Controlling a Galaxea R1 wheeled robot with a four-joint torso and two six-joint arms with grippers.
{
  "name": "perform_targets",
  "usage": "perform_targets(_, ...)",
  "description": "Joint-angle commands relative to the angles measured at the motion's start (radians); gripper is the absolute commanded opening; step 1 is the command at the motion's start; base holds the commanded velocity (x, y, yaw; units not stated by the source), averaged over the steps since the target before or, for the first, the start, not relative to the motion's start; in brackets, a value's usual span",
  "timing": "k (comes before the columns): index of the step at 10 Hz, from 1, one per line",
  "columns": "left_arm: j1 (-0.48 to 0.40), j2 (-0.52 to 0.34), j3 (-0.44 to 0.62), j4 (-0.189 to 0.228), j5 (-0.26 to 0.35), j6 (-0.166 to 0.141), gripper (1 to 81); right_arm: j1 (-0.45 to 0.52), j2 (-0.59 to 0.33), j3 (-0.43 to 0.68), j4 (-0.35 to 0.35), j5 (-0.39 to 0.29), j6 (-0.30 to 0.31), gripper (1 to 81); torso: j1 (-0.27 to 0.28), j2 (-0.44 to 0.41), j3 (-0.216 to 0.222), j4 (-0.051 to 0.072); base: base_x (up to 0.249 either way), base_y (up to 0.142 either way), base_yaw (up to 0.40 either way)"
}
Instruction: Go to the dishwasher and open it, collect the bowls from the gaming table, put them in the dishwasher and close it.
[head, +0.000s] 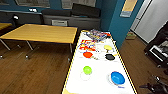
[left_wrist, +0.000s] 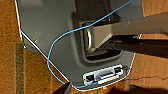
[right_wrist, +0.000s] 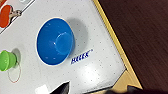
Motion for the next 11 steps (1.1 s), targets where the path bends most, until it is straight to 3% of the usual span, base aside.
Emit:
perform_targets(1, 0.006, 0.000, 0.003, -0.002, 0.063, -0.002, 81.1, 0.111, -0.049, 0.019, 0.021, 0.093, 0.009, 81.1, 0.000, 0.000, 0.000, 0.000, 0.000, 0.000, 0.000)
perform_targets(2, 0.006, 0.000, 0.003, -0.003, 0.063, -0.002, 81.1, 0.117, -0.033, 0.016, 0.026, 0.155, 0.018, 81.1, 0.000, 0.000, 0.001, 0.000, 0.000, 0.000, 0.000)
perform_targets(4, 0.006, 0.000, 0.005, -0.003, 0.063, -0.002, 81.1, 0.136, 0.012, -0.018, 0.035, 0.175, 0.057, 81.1, 0.000, 0.000, 0.001, 0.000, 0.000, 0.000, 0.000)
perform_targets(6, 0.006, -0.001, 0.002, -0.006, 0.063, -0.002, 81.1, 0.139, 0.021, -0.090, 0.037, 0.221, 0.195, 81.1, 0.000, 0.000, 0.001, 0.000, 0.000, 0.000, 0.000)
perform_targets(8, 0.006, -0.003, 0.000, -0.006, 0.063, -0.004, 81.1, 0.157, 0.032, -0.133, 0.040, 0.233, 0.279, 81.1, 0.001, 0.001, 0.000, 0.000, 0.000, 0.000, 0.000)
perform_targets(11, 0.006, -0.004, 0.000, -0.006, 0.066, -0.004, 81.1, 0.146, 0.118, -0.208, 0.040, 0.232, 0.296, 81.1, 0.001, 0.001, 0.000, 0.000, 0.000, 0.000, 0.000)
